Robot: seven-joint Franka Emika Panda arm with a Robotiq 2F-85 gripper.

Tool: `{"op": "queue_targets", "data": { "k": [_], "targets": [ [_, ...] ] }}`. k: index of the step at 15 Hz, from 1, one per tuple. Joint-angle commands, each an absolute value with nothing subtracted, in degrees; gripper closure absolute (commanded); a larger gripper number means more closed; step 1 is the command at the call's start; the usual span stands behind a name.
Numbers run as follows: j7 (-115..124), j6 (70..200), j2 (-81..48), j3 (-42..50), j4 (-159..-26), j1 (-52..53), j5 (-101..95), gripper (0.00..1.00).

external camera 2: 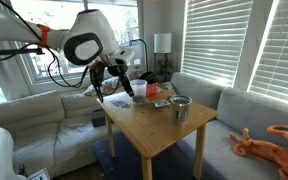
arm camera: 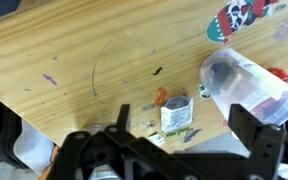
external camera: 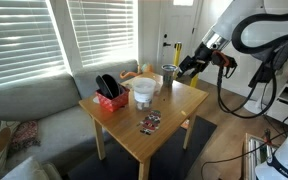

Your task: Move the clear cup to the right

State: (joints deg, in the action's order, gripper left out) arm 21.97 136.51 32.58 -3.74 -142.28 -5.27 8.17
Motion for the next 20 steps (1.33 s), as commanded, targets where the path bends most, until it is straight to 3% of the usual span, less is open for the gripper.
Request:
{"op": "queue_targets", "data": {
  "k": [1,15,20],
  "targets": [
    [22.23,136.48,32.57,-3.77,-142.14,-5.33,8.06,0.0],
    [23.65,138.92,30.37,-3.47,-139.15,-4.76,9.48,0.0],
    [31.07,142.62,21.9,-3.48,-131.13,-4.06,15.03,0.0]
  ]
}}
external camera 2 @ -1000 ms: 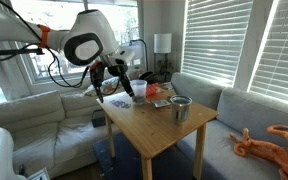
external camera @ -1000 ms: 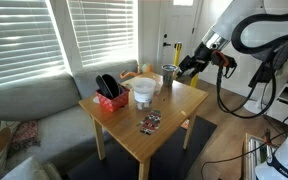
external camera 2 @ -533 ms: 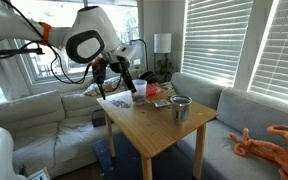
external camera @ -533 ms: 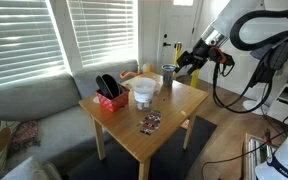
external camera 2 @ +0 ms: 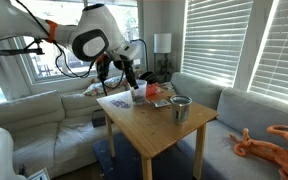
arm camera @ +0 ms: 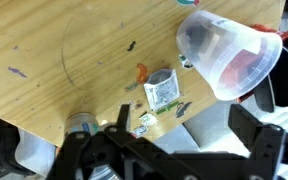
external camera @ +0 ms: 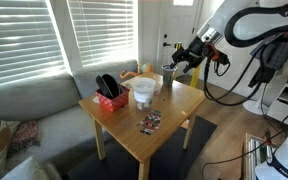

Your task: Move the clear cup to the right

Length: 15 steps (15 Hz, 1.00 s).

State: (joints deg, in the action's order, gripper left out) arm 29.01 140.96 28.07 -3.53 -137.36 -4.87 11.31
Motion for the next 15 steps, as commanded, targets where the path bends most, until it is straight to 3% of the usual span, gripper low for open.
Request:
{"op": "queue_targets", "data": {
  "k": [1,7,10,11,12,14,15],
  "targets": [
    [31.2,142.52,19.88,-3.37,-129.06,-3.8,15.72,0.0],
    [34.69,134.38,6.98,-3.81,-118.73,-2.7,15.11,0.03],
    [35.6,131.82,2.4,-3.88,-115.0,-1.32,14.33,0.1],
    [36.56,130.71,0.96,-3.9,-113.8,-0.95,13.41,0.15],
    [37.92,129.65,-0.3,-3.83,-112.97,-0.63,11.94,0.34],
    [38.5,127.8,-2.2,-3.42,-111.71,0.11,12.1,0.4],
    [38.76,126.98,-2.88,-3.24,-111.13,0.35,12.13,0.48]
  ]
}}
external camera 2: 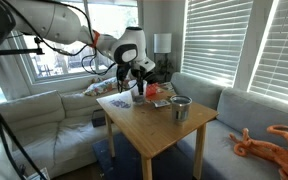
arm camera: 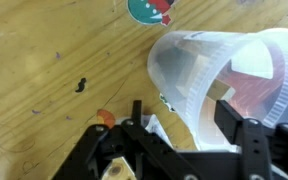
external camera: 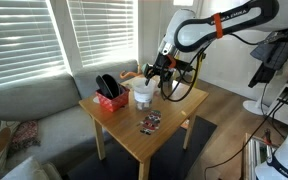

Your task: Move the clear cup to the right

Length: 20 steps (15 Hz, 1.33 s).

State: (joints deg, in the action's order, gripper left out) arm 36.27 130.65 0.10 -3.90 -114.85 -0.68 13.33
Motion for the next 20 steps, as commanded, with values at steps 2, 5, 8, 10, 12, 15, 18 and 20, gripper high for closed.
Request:
{"op": "queue_targets", "data": {
  "k": [2,5,8,10,12,15,18,20],
  "targets": [
    [39.61,125.83,-3.51,-2.94,-110.53,0.65,11.38,0.62],
    [41.12,124.04,-3.27,-2.49,-110.08,0.72,9.67,0.84],
    [41.9,122.79,-2.11,-2.43,-110.23,0.79,7.9,1.0],
    [41.74,122.15,-2.02,-2.54,-109.94,0.84,7.65,1.0],
    [40.29,122.12,-1.22,-2.7,-110.32,0.9,8.59,1.0],
    [39.19,123.23,1.75,-2.79,-111.91,1.05,10.1,1.0],
    [40.99,125.19,7.99,-3.16,-116.18,1.35,8.54,1.0],
    [44.63,126.95,14.14,-3.52,-121.73,1.06,8.43,1.0]
  ]
}}
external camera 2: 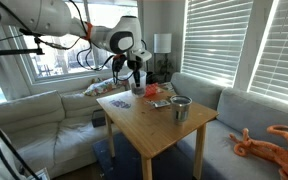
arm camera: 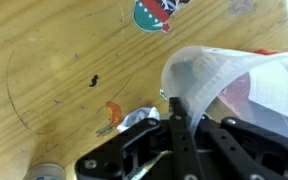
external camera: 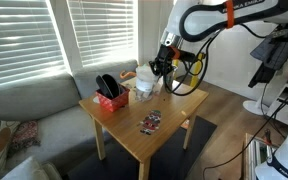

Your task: Move the clear cup to the right

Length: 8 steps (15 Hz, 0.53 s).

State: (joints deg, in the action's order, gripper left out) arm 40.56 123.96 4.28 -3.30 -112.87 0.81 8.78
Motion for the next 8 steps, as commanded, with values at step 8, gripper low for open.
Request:
{"op": "queue_targets", "data": {
  "k": [8],
  "targets": [
    [56.88,126.12,26.38,-4.71,-135.06,-2.56,8.45,0.98]
  ]
}}
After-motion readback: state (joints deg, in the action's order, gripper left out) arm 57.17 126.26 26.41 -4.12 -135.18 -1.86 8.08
